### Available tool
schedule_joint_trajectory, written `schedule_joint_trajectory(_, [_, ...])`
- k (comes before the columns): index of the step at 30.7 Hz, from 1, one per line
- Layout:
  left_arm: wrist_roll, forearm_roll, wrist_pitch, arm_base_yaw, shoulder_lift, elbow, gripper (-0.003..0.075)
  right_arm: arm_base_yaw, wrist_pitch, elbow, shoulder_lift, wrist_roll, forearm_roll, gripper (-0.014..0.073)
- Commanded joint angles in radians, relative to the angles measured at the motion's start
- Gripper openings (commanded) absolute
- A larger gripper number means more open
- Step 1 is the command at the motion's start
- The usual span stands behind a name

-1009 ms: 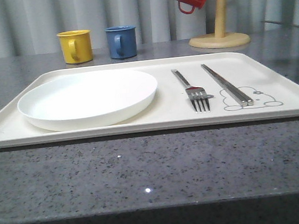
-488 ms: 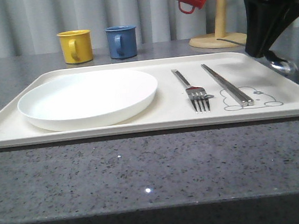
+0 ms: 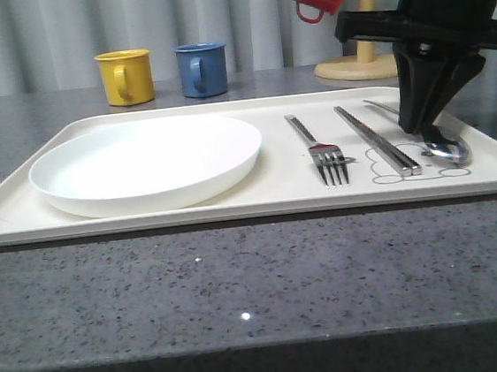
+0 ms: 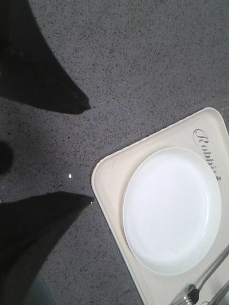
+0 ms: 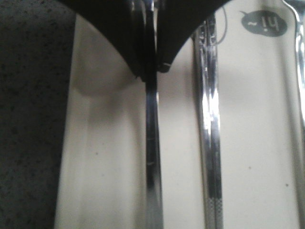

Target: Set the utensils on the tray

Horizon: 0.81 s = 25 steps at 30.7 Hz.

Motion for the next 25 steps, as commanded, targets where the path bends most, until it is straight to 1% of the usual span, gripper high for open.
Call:
schedule_joint_trajectory(1, [-0.007, 0.000, -0.065, -0.003, 0.002, -0.022, 0.0367, -0.001, -0.031, -0.020, -0.037, 0.004, -0.012, 0.0219])
schedule_joint_trajectory(3, [-0.007, 0.000, -0.065, -0.003, 0.002, -0.022, 0.0367, -0.001, -0.045, -0.020, -0.051, 0.004, -0.017, 0.0246])
schedule_joint_trajectory(7, [-0.007, 0.000, -0.065, -0.003, 0.002, -0.022, 0.0367, -0.001, -0.063, -0.020, -0.121, -0.020, -0.035, 0.0246])
schedule_joint_trajectory(11, [-0.007, 0.000, -0.065, -0.003, 0.002, -0.022, 0.0367, 0.015, -0.026, -0.020, -0.225, -0.141, -0.038, 0.0246])
schedule_joint_trajectory(14, [-0.007, 0.000, -0.065, -0.003, 0.002, -0.022, 0.0367, 0.050, -0.003, -0.002, -0.316, -0.222, -0.039, 0.0246])
schedule_joint_trajectory(17, [-0.007, 0.000, -0.065, -0.003, 0.002, -0.022, 0.0367, 0.095, 0.000, 0.044, -0.428, -0.270, -0.039, 0.0246])
schedule_joint_trajectory(20, [-0.007, 0.000, -0.065, -0.003, 0.002, -0.022, 0.0367, 0.130, -0.001, 0.111, -0.543, -0.279, -0.039, 0.0246])
schedule_joint_trajectory(25, [-0.007, 0.000, -0.065, -0.003, 0.002, -0.022, 0.0367, 0.143, -0.001, 0.216, -0.721, -0.281, -0.054, 0.0246])
